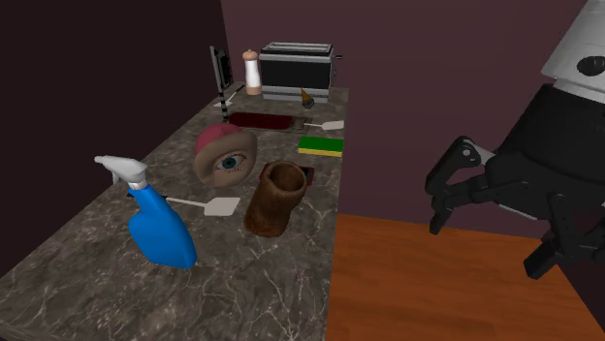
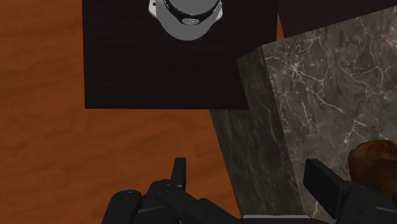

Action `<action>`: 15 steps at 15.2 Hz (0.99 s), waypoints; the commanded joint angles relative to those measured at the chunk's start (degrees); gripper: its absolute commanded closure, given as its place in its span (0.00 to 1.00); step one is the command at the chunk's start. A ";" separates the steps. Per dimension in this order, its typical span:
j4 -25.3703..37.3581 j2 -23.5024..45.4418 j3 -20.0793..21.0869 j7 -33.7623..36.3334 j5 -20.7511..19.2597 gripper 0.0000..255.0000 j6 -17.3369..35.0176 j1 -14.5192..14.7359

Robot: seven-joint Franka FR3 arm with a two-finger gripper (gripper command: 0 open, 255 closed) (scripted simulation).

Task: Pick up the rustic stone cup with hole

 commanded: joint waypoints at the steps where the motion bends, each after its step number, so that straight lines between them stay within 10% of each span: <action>1: 0.00 0.00 0.00 0.00 0.00 0.00 0.00 0.00; 15: -3.25 6.65 14.87 10.30 13.64 0.00 19.60 7.78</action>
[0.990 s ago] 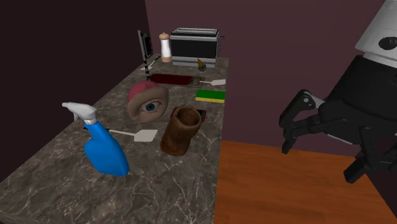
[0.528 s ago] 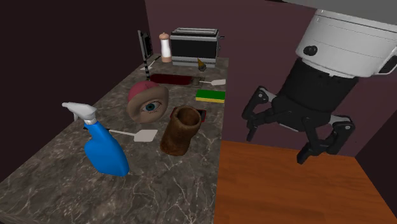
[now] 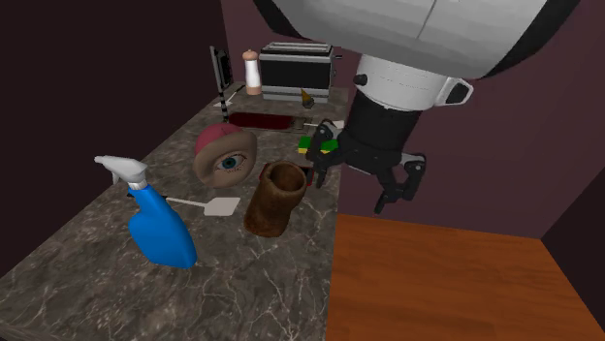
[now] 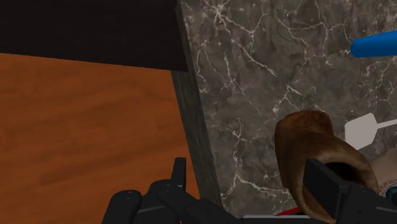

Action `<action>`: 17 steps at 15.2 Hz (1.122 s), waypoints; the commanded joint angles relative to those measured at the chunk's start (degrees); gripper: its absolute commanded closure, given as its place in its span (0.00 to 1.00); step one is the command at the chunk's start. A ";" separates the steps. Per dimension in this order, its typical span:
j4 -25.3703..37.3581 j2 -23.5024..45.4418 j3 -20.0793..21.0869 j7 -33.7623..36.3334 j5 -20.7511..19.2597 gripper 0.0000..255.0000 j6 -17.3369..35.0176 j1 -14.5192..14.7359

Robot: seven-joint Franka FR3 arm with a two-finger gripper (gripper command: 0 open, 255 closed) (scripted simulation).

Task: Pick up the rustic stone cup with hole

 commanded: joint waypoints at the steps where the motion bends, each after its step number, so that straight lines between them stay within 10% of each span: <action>1: -0.07 1.26 2.24 1.41 1.62 0.00 3.00 1.07; 17: 5.99 16.90 16.26 9.72 5.04 0.00 22.54 4.31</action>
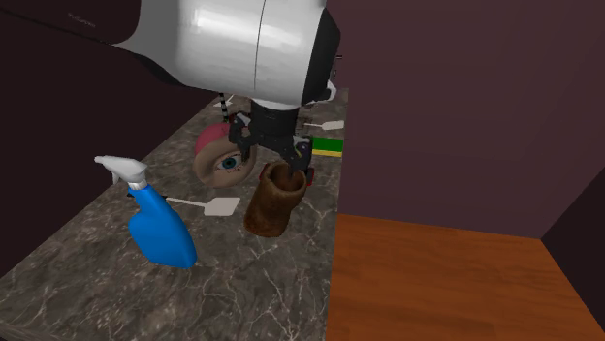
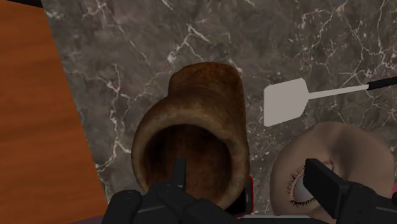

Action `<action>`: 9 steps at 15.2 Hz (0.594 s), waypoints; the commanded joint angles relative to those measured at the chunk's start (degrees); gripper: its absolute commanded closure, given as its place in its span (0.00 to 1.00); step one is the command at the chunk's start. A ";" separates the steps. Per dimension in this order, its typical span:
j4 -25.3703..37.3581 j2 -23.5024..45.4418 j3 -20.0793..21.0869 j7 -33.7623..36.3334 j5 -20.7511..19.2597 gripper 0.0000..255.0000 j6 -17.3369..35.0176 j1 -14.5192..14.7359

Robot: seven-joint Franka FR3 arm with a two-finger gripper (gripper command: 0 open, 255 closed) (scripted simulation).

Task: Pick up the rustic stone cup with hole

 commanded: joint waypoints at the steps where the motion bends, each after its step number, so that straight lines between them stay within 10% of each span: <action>1: -1.17 0.43 0.31 -0.25 0.23 0.00 1.66 0.09; 6: -3.23 1.28 0.83 -0.71 0.64 0.00 4.53 0.23; 7: -3.26 1.25 0.85 -0.68 0.66 1.00 4.53 0.25; 9: -3.28 1.20 0.82 -0.72 0.67 1.00 4.50 0.25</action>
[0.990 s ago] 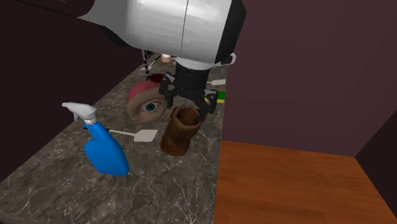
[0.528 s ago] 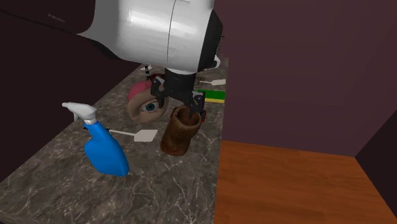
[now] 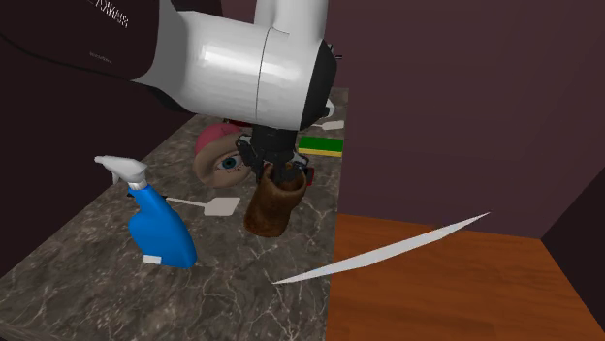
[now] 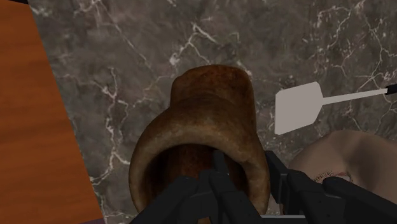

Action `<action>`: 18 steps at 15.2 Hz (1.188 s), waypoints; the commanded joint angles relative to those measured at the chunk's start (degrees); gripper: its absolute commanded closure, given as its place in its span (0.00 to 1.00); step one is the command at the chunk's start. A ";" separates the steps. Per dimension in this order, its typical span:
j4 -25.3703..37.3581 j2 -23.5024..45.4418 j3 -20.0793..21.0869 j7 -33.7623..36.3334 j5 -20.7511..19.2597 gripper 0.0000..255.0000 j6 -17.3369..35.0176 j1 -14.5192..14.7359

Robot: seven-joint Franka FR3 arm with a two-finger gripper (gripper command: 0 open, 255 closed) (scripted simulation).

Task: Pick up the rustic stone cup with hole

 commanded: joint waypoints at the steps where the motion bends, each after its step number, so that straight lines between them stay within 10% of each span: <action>1: -0.06 0.00 0.00 -0.01 0.00 1.00 0.03 0.00; 18: 6.77 -1.91 -1.50 1.46 -1.32 1.00 -8.61 -0.51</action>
